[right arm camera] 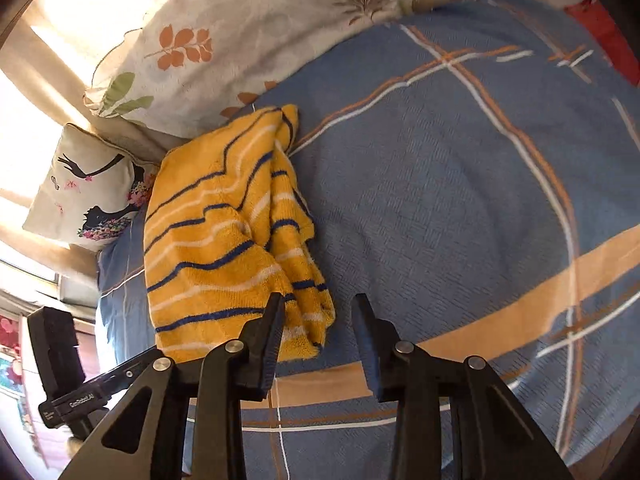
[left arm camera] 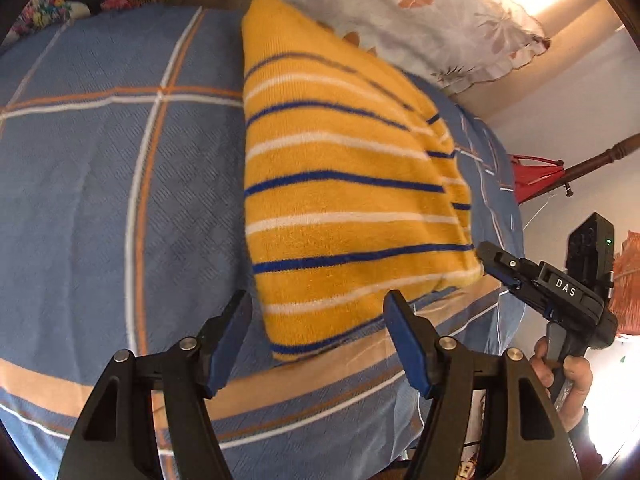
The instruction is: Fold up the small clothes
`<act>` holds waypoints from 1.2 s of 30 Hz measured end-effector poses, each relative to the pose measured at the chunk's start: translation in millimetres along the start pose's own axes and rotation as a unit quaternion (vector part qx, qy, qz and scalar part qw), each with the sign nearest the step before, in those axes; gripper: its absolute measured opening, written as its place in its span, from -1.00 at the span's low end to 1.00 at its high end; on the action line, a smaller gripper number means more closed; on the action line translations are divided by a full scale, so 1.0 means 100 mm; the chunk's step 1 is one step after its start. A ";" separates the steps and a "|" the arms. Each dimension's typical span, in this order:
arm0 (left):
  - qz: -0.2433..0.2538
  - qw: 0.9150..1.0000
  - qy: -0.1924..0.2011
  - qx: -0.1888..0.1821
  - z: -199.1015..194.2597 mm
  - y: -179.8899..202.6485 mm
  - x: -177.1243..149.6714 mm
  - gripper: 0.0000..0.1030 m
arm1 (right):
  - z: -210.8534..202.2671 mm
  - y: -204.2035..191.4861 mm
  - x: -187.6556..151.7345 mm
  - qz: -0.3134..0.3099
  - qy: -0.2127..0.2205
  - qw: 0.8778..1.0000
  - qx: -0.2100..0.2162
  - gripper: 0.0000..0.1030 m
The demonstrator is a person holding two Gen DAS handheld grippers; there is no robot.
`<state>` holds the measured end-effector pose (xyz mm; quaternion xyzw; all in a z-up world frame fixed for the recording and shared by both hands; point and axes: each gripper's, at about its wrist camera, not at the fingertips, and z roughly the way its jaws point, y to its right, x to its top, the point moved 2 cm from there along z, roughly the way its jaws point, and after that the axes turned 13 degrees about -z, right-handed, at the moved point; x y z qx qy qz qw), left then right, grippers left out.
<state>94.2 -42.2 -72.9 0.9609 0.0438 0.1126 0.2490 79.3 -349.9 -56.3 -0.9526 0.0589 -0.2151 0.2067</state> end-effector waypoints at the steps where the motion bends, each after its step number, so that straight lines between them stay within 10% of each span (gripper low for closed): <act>1: 0.002 1.000 0.012 0.003 -0.09 -0.03 0.00 0.31 | -0.08 -0.10 0.02 -0.012 0.014 1.000 -0.019 -0.24; 7: -0.001 0.999 0.037 0.034 -0.13 -0.20 0.15 0.31 | 0.00 -0.74 -0.02 -0.092 0.026 0.993 -0.075 -0.25; 12: 0.004 1.000 -0.006 0.023 0.07 -0.29 0.14 0.31 | 0.33 -0.66 -0.16 -0.094 -0.030 0.989 -0.109 -0.25; 21: 0.032 0.997 0.045 0.051 -0.24 -0.33 -0.12 0.31 | 0.11 -0.74 -0.26 -0.106 -0.006 0.988 -0.112 0.02; 29: -0.058 0.996 0.050 -0.040 -0.06 -0.28 0.26 0.40 | 0.01 -0.40 0.14 -0.078 0.025 0.996 -0.017 0.45; 36: -0.091 0.990 -0.003 -0.105 0.49 -0.15 0.66 0.50 | 0.89 -0.23 0.53 -0.024 -0.058 0.995 0.076 0.53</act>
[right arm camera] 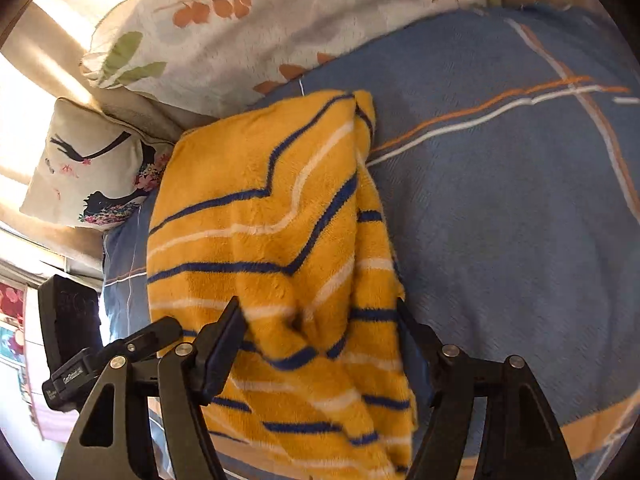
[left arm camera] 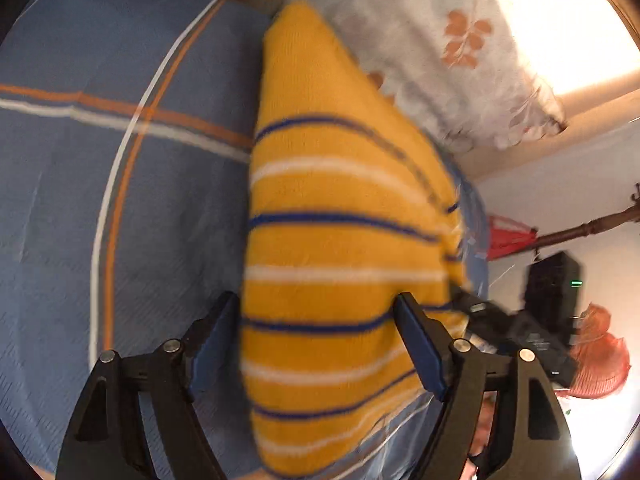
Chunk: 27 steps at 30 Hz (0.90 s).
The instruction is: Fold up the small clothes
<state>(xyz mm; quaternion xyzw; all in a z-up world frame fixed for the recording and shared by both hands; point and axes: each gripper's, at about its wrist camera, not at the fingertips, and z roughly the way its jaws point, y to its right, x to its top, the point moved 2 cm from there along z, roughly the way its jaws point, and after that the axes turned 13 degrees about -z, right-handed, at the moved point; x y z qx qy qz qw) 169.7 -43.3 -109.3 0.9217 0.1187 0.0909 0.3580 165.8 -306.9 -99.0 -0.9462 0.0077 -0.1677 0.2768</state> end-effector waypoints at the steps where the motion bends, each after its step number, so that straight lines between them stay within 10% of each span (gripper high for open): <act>1: -0.008 1.000 -0.011 0.006 0.03 0.01 0.02 0.37 | 0.03 0.01 0.02 0.016 0.010 1.000 0.013 0.54; 8: 0.067 0.995 0.026 0.076 -0.24 0.32 0.12 0.17 | 0.12 -0.23 0.03 0.050 0.025 0.993 0.101 0.51; 11: 0.090 0.986 0.033 0.134 -0.27 0.22 0.14 0.18 | 0.14 -0.20 -0.05 0.049 0.025 0.997 0.046 0.50; 21: 0.136 0.978 0.077 0.139 -0.72 0.11 -0.23 0.22 | -0.66 -0.89 -0.37 -0.070 0.102 0.985 -0.119 0.50; 27: 0.207 0.943 0.179 0.189 -1.04 0.28 -0.56 0.22 | -0.51 -0.91 -0.85 -0.095 0.047 0.976 -0.188 0.50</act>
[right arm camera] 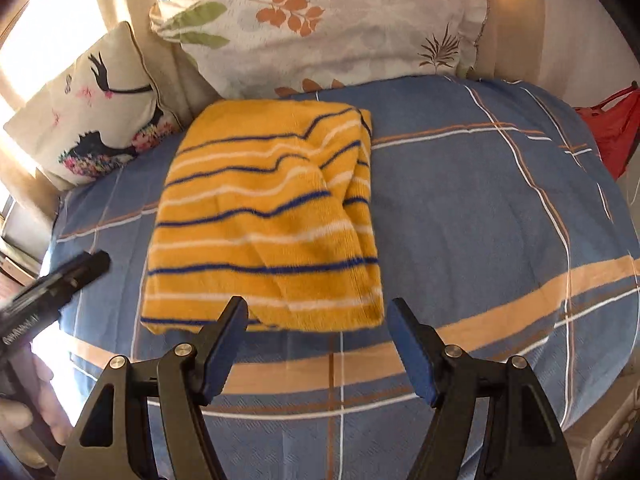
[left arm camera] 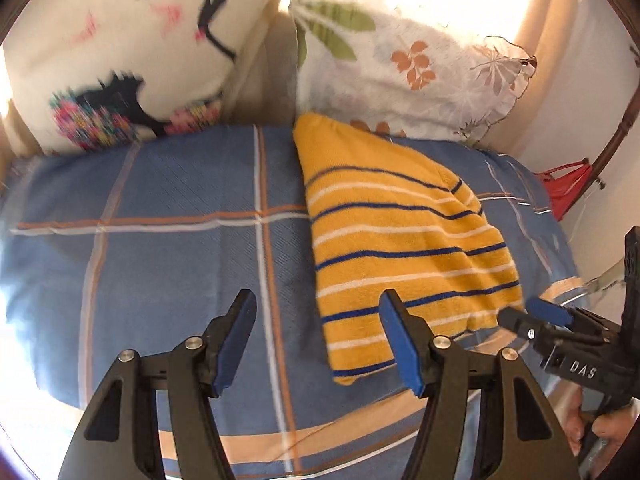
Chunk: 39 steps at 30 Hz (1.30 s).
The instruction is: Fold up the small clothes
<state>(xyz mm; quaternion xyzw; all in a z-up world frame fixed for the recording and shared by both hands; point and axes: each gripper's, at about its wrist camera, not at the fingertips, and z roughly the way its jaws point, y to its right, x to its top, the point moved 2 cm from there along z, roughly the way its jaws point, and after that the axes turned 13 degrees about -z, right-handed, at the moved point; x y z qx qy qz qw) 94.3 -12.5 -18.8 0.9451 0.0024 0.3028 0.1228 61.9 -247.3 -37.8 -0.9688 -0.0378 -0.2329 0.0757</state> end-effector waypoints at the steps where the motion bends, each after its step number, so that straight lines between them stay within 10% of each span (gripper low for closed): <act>1: 0.012 0.999 0.025 0.017 -0.11 0.03 -0.03 0.23 | 0.01 0.03 -0.08 -0.001 -0.008 1.000 -0.002 0.50; 10: -0.034 0.979 0.185 0.078 -1.12 0.21 -0.29 1.00 | -0.26 0.08 -0.43 -0.053 0.001 0.999 0.007 0.50; 25: -0.092 0.970 0.174 0.145 -1.52 0.53 -0.96 1.00 | -0.87 0.05 -0.85 -0.114 0.080 0.990 0.014 0.50; 36: -0.098 0.964 0.207 0.131 -1.88 0.55 -1.01 1.00 | -1.46 -0.02 -0.77 -0.117 0.227 0.966 -0.046 1.00; 39: -0.094 0.967 0.192 0.140 -1.77 0.49 -1.01 1.00 | -1.17 0.01 -0.66 -0.111 0.176 0.978 -0.015 1.00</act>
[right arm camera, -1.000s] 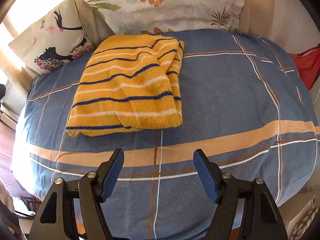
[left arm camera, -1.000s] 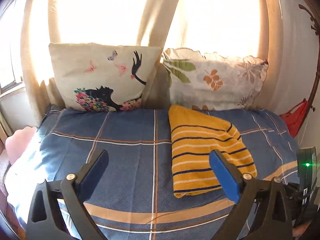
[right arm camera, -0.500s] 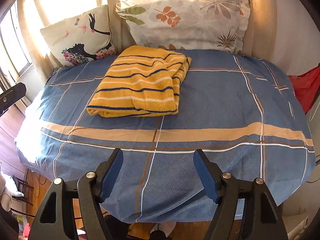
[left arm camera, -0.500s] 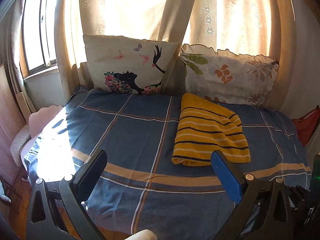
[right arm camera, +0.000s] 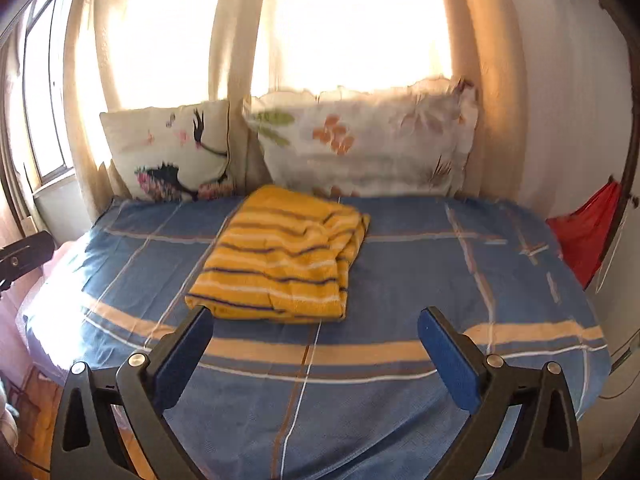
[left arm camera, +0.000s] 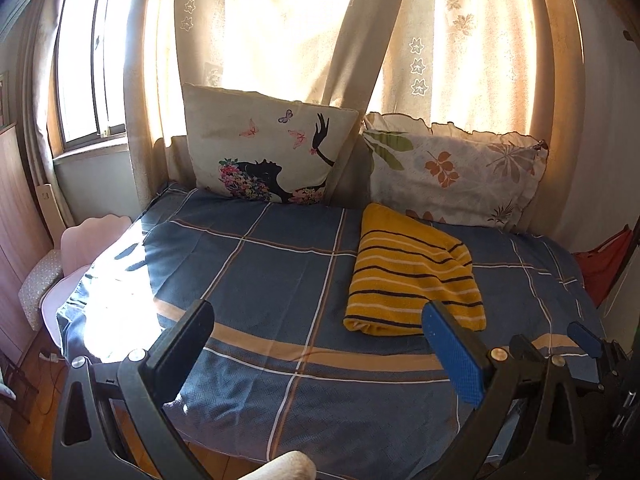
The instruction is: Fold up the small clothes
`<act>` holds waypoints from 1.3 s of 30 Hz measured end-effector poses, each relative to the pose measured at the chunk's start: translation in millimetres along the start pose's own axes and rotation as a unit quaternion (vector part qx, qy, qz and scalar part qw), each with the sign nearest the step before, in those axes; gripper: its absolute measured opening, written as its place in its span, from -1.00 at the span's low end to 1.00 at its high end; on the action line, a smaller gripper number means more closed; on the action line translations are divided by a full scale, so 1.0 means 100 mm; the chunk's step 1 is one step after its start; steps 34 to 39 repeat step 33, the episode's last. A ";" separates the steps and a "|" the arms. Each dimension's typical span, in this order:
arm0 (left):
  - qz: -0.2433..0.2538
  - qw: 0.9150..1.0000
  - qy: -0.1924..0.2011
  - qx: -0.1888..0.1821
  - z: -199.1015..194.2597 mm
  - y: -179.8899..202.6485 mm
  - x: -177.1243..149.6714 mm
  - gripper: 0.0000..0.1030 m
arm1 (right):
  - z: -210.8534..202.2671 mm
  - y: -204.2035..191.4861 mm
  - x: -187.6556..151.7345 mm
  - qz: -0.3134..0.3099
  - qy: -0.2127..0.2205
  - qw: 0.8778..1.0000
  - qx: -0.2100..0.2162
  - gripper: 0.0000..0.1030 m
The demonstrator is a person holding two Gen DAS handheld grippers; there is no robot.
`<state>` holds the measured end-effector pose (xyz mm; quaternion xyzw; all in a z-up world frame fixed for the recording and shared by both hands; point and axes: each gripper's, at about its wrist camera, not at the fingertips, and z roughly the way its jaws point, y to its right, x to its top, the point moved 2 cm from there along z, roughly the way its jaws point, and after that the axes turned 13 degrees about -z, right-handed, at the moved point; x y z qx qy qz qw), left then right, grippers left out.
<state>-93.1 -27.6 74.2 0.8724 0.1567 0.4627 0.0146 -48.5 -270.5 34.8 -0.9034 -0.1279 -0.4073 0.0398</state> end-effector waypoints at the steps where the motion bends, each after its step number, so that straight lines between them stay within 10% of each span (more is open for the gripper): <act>1: 0.005 1.000 -0.008 0.004 0.07 -0.01 -0.02 1.00 | 0.14 0.03 -0.03 0.009 -0.038 0.999 0.012 1.00; 11: 0.018 0.993 -0.112 0.030 0.71 -0.15 -0.35 1.00 | 0.44 -0.10 -0.20 -0.021 -0.108 0.994 -0.030 1.00; 39: 0.027 0.982 -0.186 0.029 1.04 -0.12 -0.48 1.00 | 0.90 -0.25 -0.31 -0.045 -0.186 0.981 -0.035 1.00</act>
